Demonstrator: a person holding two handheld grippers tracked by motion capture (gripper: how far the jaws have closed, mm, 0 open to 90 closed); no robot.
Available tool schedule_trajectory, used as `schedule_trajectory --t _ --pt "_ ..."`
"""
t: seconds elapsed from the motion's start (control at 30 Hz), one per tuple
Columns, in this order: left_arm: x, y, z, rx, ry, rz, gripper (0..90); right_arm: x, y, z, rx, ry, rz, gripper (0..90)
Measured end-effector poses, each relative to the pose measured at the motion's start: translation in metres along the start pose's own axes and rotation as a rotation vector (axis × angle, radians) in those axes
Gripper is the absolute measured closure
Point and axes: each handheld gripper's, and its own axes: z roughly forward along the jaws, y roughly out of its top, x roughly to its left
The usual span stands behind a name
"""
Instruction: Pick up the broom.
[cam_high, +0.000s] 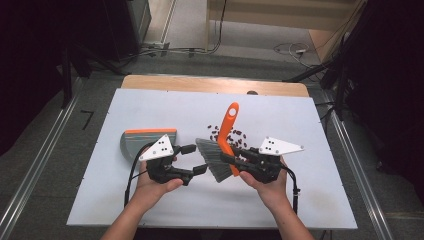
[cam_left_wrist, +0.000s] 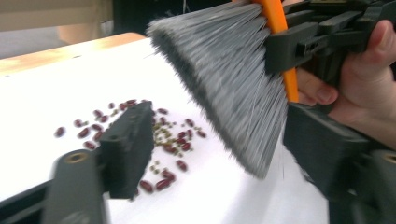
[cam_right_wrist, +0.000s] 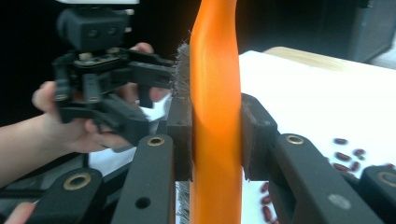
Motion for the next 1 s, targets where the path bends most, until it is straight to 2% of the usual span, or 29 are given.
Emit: schedule_trajectory --t 0.07,0.1,0.17,0.2,0.23,0.3,0.33,0.37,0.5,0.8,1.0 --pt "0.002 -0.001 -0.002 0.000 0.014 -0.008 17.1 -0.002 -0.001 -0.001 -0.002 -0.015 0.002 68.2" --pt "0.002 -0.002 -0.003 0.001 0.023 -0.013 12.0 -0.006 -0.002 -0.003 -0.006 -0.040 0.013 68.2" --pt "0.004 -0.003 -0.006 -0.002 0.029 -0.024 10.0 -0.008 -0.002 -0.004 -0.005 -0.048 0.020 68.1" --pt "0.004 -0.003 -0.008 -0.006 0.032 -0.022 8.3 -0.010 -0.003 -0.005 -0.005 -0.060 0.022 68.1" --pt "0.005 -0.003 -0.009 -0.005 0.043 -0.023 2.0 -0.014 -0.003 -0.007 -0.004 -0.080 0.034 68.1" --pt "0.006 -0.004 -0.012 -0.009 0.054 -0.022 0.0 -0.019 -0.005 -0.008 -0.005 -0.102 0.043 68.1" --pt "0.007 -0.005 -0.014 -0.010 0.063 -0.023 0.0 -0.019 -0.005 -0.008 -0.005 -0.102 0.043 68.1" --pt "0.008 -0.006 -0.016 -0.016 0.065 -0.025 0.0 -0.024 -0.005 -0.010 -0.003 -0.129 0.065 68.1" --pt "0.011 -0.008 -0.022 -0.022 0.077 -0.024 0.0 -0.030 -0.006 -0.015 0.002 -0.177 0.061 68.1" --pt "0.017 -0.011 -0.031 -0.034 0.106 -0.036 0.0 -0.048 -0.010 -0.029 -0.013 -0.226 0.100 68.1" --pt "0.019 -0.013 -0.034 -0.035 0.118 -0.036 0.0 -0.054 -0.011 -0.035 -0.012 -0.259 0.108 68.1"
